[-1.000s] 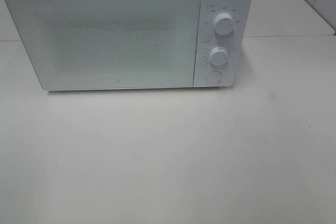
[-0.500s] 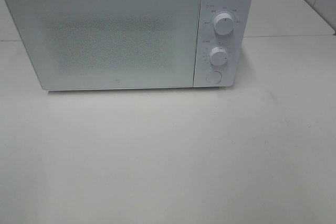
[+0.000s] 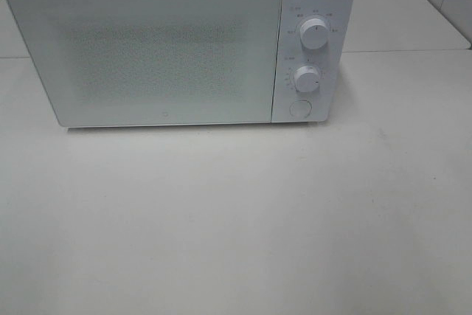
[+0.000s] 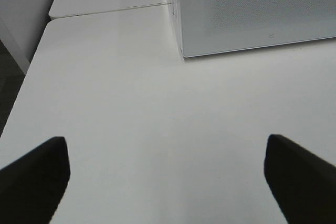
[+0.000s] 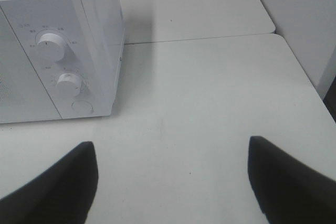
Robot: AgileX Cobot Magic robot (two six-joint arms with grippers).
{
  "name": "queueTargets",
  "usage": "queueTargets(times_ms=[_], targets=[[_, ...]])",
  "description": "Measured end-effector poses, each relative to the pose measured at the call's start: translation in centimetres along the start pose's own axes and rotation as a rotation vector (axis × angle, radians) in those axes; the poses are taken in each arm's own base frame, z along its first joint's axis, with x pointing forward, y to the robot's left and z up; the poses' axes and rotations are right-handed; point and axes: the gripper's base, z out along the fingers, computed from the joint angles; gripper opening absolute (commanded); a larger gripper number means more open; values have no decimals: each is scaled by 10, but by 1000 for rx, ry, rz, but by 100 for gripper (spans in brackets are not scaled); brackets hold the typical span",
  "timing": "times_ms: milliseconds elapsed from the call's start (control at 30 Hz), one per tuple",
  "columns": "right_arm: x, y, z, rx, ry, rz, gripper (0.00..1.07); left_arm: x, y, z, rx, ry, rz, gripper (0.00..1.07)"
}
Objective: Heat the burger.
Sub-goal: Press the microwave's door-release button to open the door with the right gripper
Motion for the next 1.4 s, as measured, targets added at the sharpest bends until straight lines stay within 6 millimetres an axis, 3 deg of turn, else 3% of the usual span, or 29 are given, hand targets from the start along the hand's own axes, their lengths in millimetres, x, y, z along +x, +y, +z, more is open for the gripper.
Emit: queueTargets(times_ms=[333,767,833,1100,1400], targets=[[-13,0,50,1,-11,0,76,0,0,0,0,0,0,93],[-13,-1,107,2,-24,10,76,0,0,0,0,0,0,93],[-11,-1,125,3,-38,10,76,0,0,0,0,0,0,93],[-7,-1,151,7,-107,24,76,0,0,0,0,0,0,93],[20,1,165,25,-171,105,76,0,0,0,0,0,0,93]])
